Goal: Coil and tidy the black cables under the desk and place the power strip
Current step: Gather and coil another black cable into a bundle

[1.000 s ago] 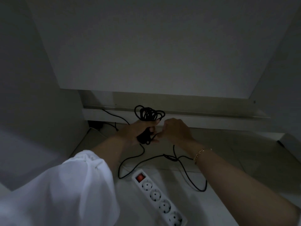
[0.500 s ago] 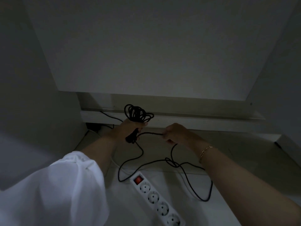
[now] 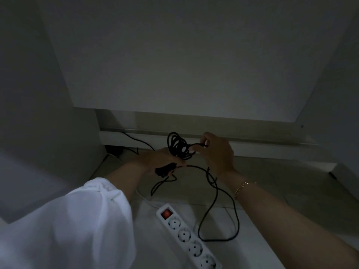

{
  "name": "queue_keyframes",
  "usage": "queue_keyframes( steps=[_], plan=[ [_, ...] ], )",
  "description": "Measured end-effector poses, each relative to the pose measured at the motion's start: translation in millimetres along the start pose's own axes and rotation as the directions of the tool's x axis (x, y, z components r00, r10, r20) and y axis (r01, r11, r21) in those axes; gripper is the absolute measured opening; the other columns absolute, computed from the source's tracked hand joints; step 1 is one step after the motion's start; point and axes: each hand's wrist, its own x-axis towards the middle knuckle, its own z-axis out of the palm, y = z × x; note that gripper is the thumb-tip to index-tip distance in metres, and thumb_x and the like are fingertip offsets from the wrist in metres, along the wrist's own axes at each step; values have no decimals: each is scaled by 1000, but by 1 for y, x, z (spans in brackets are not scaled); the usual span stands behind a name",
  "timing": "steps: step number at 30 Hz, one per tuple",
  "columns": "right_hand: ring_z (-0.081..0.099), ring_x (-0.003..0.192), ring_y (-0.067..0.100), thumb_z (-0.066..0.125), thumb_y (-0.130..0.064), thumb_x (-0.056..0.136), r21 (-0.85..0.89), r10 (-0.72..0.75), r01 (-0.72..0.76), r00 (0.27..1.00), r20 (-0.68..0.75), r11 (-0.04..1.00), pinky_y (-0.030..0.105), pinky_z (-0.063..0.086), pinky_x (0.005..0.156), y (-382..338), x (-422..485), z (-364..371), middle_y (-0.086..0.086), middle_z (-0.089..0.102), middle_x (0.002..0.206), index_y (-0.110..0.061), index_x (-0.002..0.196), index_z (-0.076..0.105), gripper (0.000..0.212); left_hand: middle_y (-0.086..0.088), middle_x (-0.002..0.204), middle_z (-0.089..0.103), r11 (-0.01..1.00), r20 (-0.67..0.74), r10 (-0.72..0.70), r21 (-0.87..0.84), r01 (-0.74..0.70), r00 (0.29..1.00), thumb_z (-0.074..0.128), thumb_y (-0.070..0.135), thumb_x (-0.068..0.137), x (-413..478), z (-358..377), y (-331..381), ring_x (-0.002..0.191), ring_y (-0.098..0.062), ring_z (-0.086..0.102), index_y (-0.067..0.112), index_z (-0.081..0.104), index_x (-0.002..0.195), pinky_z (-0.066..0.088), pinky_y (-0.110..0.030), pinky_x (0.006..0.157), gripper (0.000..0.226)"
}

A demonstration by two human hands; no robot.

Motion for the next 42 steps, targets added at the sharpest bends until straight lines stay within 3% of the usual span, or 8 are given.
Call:
queue_keyframes(
  steps=[5, 10, 18, 24, 30, 37, 40, 42],
  plan=[
    [41, 55, 7, 64, -29, 86, 280, 50, -53, 999, 18, 958, 22, 32, 53, 1, 7, 2, -7, 45, 59, -26, 59, 45, 33, 5, 92, 66, 883, -81, 86, -456, -113, 993, 57, 18, 93, 5, -1, -2, 44, -5, 39, 20, 59, 101, 38, -17, 42, 9],
    [50, 66, 11, 48, -24, 95, 282, 45, -102, 978, 204, 954, 14, 36, 56, 18, -1, -1, 1, 59, 76, -15, 81, 62, 22, 14, 72, 68, 641, -222, 143, -722, -261, 964, 52, 18, 95, 3, -12, 5, 39, -2, 39, 17, 60, 101, 38, -15, 39, 10],
    [51, 78, 7, 33, -25, 100, 35, 65, -94, 866, 496, 995, 9, 32, 59, 8, -20, 18, -6, 53, 96, -25, 91, 54, 23, 10, 92, 61, 672, -242, 134, -691, -268, 961, 53, 17, 95, 2, -6, 1, 41, -3, 41, 19, 60, 99, 39, -16, 41, 9],
    [56, 85, 24, 29, -32, 100, -72, 22, 8, 911, 411, 997, 28, 36, 62, -26, -16, 26, 11, 61, 96, -18, 82, 46, 29, 8, 54, 55, 730, -166, 170, -641, -237, 971, 55, 22, 93, 6, 0, 6, 43, -7, 42, 14, 61, 91, 42, -21, 46, 10],
    [58, 103, 29, 26, -28, 102, -157, 56, -8, 952, 301, 988, 29, 43, 75, -28, -15, 19, 14, 62, 115, -12, 124, 52, 38, 4, 70, 50, 810, -180, 204, -521, -269, 962, 61, 20, 89, 7, 3, 3, 45, -5, 41, 18, 61, 93, 39, -18, 43, 4],
    [55, 90, 22, 29, -24, 101, 89, 96, -116, 974, 203, 989, 31, 45, 68, -31, -13, 8, 14, 62, 112, -10, 118, 55, 34, 2, 71, 51, 776, -174, 190, -576, -256, 966, 59, 25, 91, 15, 12, 2, 42, -5, 44, 16, 62, 84, 41, -18, 43, 12],
    [58, 99, 28, 29, -22, 101, 5, 62, -66, 968, 245, 998, 35, 50, 79, -31, -17, 14, 14, 62, 114, -13, 125, 51, 34, 0, 68, 53, 746, -91, 190, -634, -204, 978, 60, 33, 89, 17, 9, 2, 45, -7, 46, 16, 62, 71, 43, -19, 43, 26],
    [57, 88, 24, 28, -22, 101, -51, 23, -11, 967, 252, 999, 25, 43, 62, -28, -19, 16, 13, 63, 111, -14, 122, 52, 33, 0, 64, 51, 746, -53, 171, -646, -164, 984, 61, 34, 89, 16, 7, 1, 48, -8, 45, 17, 61, 66, 41, -18, 43, 29]
  ],
)
